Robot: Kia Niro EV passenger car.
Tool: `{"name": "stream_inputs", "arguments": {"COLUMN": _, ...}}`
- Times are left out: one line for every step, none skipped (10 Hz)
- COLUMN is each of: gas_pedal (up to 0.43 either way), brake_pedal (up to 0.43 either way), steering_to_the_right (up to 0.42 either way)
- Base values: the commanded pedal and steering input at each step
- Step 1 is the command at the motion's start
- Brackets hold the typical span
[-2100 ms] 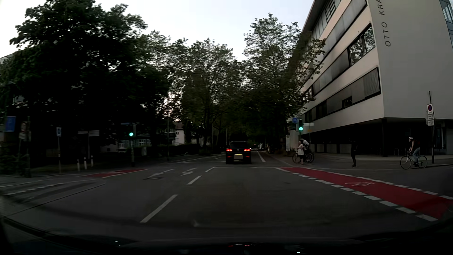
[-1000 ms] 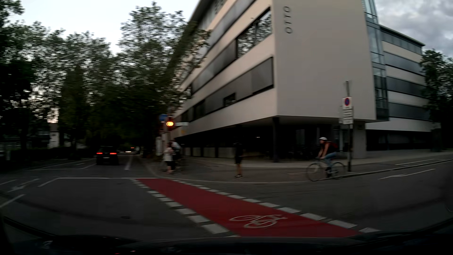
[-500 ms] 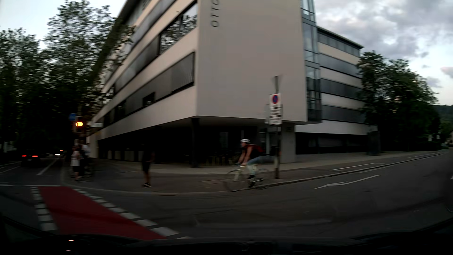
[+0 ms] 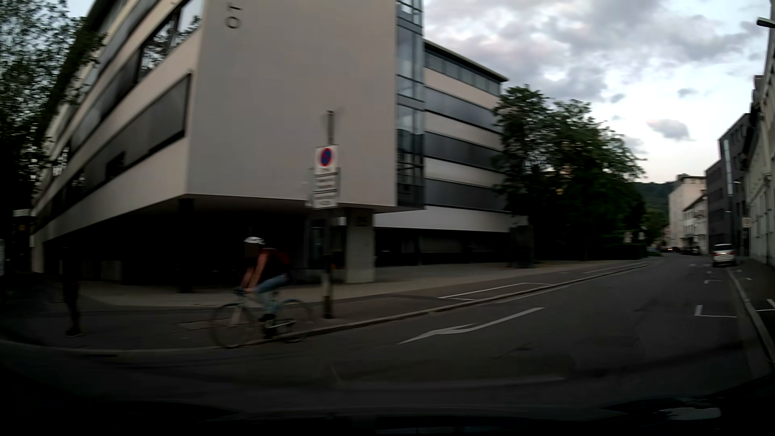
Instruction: Follow the waypoints while adhering to traffic rules and regulations
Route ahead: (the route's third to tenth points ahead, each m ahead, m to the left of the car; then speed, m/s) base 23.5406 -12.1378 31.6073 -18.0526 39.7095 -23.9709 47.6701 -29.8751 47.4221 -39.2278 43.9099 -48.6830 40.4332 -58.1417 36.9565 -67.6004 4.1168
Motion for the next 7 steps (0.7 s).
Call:
{"name": "stream_inputs", "arguments": {"gas_pedal": 0.13, "brake_pedal": 0.0, "steering_to_the_right": 0.494}}
{"name": "stream_inputs", "arguments": {"gas_pedal": 0.15, "brake_pedal": 0.0, "steering_to_the_right": 0.476}}
{"name": "stream_inputs", "arguments": {"gas_pedal": 0.157, "brake_pedal": 0.0, "steering_to_the_right": 0.452}}
{"name": "stream_inputs", "arguments": {"gas_pedal": 0.157, "brake_pedal": 0.0, "steering_to_the_right": 0.421}}
{"name": "stream_inputs", "arguments": {"gas_pedal": 0.157, "brake_pedal": 0.0, "steering_to_the_right": 0.398}}
{"name": "stream_inputs", "arguments": {"gas_pedal": 0.169, "brake_pedal": 0.0, "steering_to_the_right": 0.363}}
{"name": "stream_inputs", "arguments": {"gas_pedal": 0.177, "brake_pedal": 0.0, "steering_to_the_right": 0.328}}
